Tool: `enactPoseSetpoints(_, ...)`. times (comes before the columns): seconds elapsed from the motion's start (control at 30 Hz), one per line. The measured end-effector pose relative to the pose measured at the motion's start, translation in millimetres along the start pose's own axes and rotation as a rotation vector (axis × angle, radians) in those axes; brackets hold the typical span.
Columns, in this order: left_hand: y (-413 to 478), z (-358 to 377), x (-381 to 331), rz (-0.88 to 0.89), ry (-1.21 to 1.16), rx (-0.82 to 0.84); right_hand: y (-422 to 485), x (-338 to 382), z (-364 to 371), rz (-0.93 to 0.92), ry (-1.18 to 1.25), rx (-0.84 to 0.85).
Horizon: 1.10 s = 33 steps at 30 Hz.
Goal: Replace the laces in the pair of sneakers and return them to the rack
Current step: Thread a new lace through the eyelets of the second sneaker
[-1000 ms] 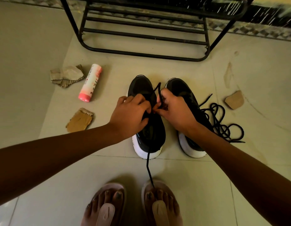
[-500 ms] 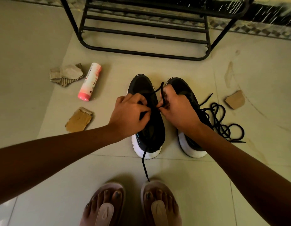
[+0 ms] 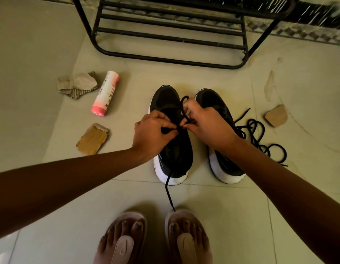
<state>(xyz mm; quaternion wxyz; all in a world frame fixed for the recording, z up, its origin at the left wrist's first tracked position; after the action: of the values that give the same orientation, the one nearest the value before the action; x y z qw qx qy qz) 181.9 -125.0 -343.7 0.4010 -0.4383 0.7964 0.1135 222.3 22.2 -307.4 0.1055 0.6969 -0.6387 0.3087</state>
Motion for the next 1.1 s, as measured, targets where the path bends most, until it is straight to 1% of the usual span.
enactPoseSetpoints(0.1, 0.9, 2.4, 1.6, -0.022, -0.058, -0.022, -3.7, -4.9, 3.0, 0.052, 0.234, -0.077)
enactPoseSetpoints(0.2, 1.7, 5.1, 0.2, -0.054, -0.104, -0.038, -9.0, -12.8, 12.3, 0.117, 0.582, -0.159)
enactPoseSetpoints(0.3, 1.4, 6.6, 0.5, -0.071, -0.106, -0.038, -13.7, -16.7, 21.5, 0.189, 0.785, -0.234)
enactPoseSetpoints(0.4, 1.1, 6.3, 0.3, -0.074, -0.114, -0.038, -16.3, -16.6, 24.9, 0.221, 0.840, -0.319)
enactPoseSetpoints(0.47, 0.5, 5.7, -0.2, -0.076, -0.115, -0.036, -16.0, -16.4, 25.7, 0.213, 0.851, -0.339)
enactPoseSetpoints(0.7, -0.5, 5.7, 0.0, -0.082, -0.126, -0.018, -14.3, -15.0, 28.1, 0.182, 0.746, -0.265)
enactPoseSetpoints(0.8, -0.6, 5.7, 0.3, -0.087, -0.124, -0.018, -13.7, -16.3, 28.9, 0.201, 0.716, -0.239)
enactPoseSetpoints(0.97, -0.4, 5.5, -0.3, -0.125, -0.104, -0.024, -14.3, -11.2, 31.8, 0.256, 0.880, -0.234)
enactPoseSetpoints(1.1, -0.9, 5.9, -3.2, -0.108, -0.025, -0.006, -17.5, -11.1, 36.6, 0.326, 1.069, -0.221)
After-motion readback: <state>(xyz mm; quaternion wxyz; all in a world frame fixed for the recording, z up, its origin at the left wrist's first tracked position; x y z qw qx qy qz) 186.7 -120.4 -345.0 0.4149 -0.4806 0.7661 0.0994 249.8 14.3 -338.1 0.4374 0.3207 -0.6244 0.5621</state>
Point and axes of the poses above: each hand's wrist, its own y-axis towards the middle knuckle, its own z-axis out of the palm, x = y × z, the point moved 3 cm from there along y, towards the middle knuckle, and after that the axes turned 10 degrees about x, right-handed, at the moved point
